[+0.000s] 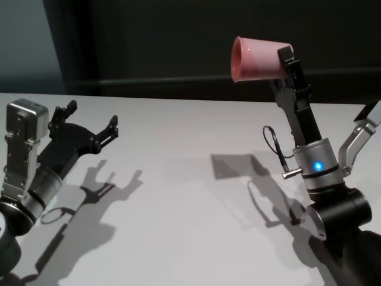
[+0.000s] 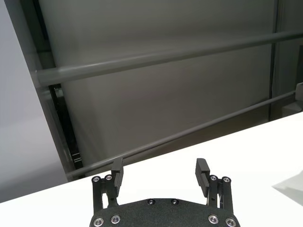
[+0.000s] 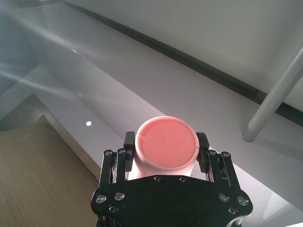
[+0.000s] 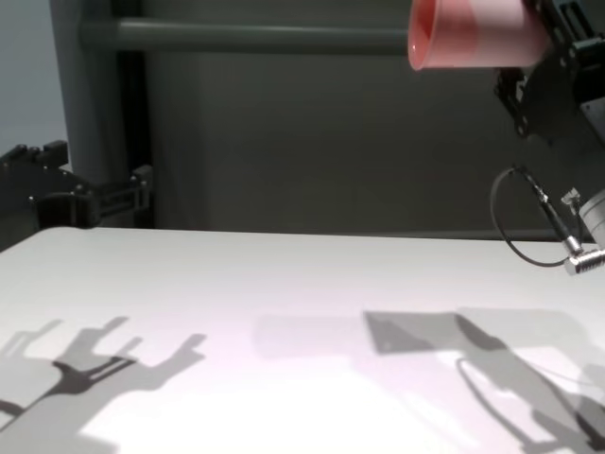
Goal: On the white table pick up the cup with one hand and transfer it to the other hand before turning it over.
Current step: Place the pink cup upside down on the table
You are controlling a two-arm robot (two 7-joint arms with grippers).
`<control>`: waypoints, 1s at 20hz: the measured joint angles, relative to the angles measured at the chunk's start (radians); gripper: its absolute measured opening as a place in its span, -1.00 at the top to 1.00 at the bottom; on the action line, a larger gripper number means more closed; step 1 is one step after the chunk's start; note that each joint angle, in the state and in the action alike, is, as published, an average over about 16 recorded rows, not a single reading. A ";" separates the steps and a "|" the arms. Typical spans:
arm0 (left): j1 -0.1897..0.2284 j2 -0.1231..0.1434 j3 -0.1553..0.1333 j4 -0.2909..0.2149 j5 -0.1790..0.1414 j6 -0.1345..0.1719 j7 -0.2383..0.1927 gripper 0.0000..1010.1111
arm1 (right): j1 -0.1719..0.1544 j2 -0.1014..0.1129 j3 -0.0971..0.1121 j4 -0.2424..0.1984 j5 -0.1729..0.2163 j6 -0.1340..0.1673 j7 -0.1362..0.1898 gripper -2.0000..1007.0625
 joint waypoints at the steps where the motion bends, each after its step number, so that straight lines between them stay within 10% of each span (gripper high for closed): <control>1: 0.005 -0.004 -0.001 0.000 0.001 -0.002 0.000 -0.98 | 0.000 0.000 0.000 0.000 0.000 0.000 0.000 -0.49; 20: 0.017 -0.090 -0.006 0.072 -0.014 -0.080 -0.081 -0.98 | 0.000 0.000 0.000 0.000 0.000 0.000 0.000 -0.49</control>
